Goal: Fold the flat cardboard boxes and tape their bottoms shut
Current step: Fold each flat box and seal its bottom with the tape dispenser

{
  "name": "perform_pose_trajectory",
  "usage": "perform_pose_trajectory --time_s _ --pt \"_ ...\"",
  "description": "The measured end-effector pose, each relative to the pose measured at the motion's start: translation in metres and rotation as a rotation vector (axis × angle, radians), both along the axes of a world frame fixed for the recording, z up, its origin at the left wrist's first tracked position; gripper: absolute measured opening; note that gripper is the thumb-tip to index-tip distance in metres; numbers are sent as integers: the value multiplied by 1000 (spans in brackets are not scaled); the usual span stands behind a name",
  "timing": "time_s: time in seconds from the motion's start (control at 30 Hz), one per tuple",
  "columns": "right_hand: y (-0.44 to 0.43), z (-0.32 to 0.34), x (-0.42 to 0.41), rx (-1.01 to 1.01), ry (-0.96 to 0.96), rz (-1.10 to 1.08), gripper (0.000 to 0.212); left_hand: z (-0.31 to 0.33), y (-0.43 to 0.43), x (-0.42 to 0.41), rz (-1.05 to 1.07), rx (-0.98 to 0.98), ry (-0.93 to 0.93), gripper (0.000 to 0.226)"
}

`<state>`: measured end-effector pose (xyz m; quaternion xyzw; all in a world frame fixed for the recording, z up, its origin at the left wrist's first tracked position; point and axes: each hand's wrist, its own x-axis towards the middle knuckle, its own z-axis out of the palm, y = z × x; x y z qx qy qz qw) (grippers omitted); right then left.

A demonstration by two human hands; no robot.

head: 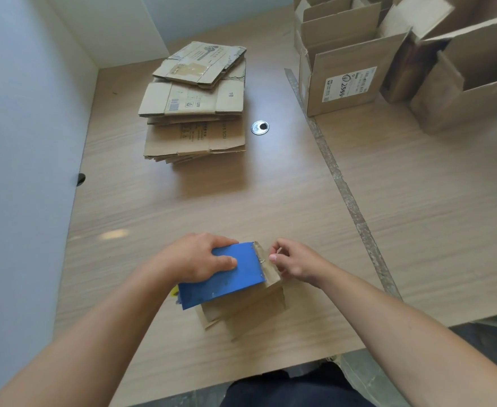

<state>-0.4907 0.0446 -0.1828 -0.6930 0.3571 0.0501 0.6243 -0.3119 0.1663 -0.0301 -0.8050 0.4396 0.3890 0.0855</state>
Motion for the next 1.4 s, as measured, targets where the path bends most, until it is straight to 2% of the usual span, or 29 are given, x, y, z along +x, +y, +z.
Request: perform_pose_trajectory --time_s 0.1,0.13,0.23,0.3,0.37,0.43,0.5,0.6,0.7,0.8,0.97,1.03,1.17,1.27,1.4 --pt "8 -1 2 195 -21 -121 5 0 -1 -1 1 -5 2 44" --pt "8 1 4 175 -6 -114 3 0 -2 -1 -1 -6 -3 45" --pt "8 8 7 -233 97 -18 19 -1 -4 0 -14 -1 -19 47" --pt "8 22 3 -456 -35 23 28 -1 -5 1 -19 6 -21 47" --pt "5 31 -4 -519 -216 205 50 -2 -4 2 -21 4 -21 47" --pt "1 36 -9 -457 -229 440 77 -3 -2 2 -22 -6 -14 47" --pt "-2 34 -10 -363 -191 539 92 -3 -1 3 -14 -16 -1 46" --pt "4 23 -11 -300 -200 357 106 -4 1 5 3 -29 8 45" --pt "25 10 -25 -164 -202 112 94 -4 2 4 8 -37 9 45" --pt "51 5 -34 -97 -159 108 79 -5 2 3 10 -33 4 46" --pt "64 -4 -28 -30 -99 -15 80 -4 0 3 -6 -19 -5 46" --pt "52 1 -28 -78 -115 50 91 -3 1 3 -9 -21 4 44" --pt "11 24 -8 -404 -159 418 121 -2 3 4 -17 -29 12 44" --pt "-2 32 10 -341 -144 593 125 -2 6 4 -14 -41 14 43" --pt "-8 29 14 -291 -130 607 124 -1 14 9 15 -56 55 41"
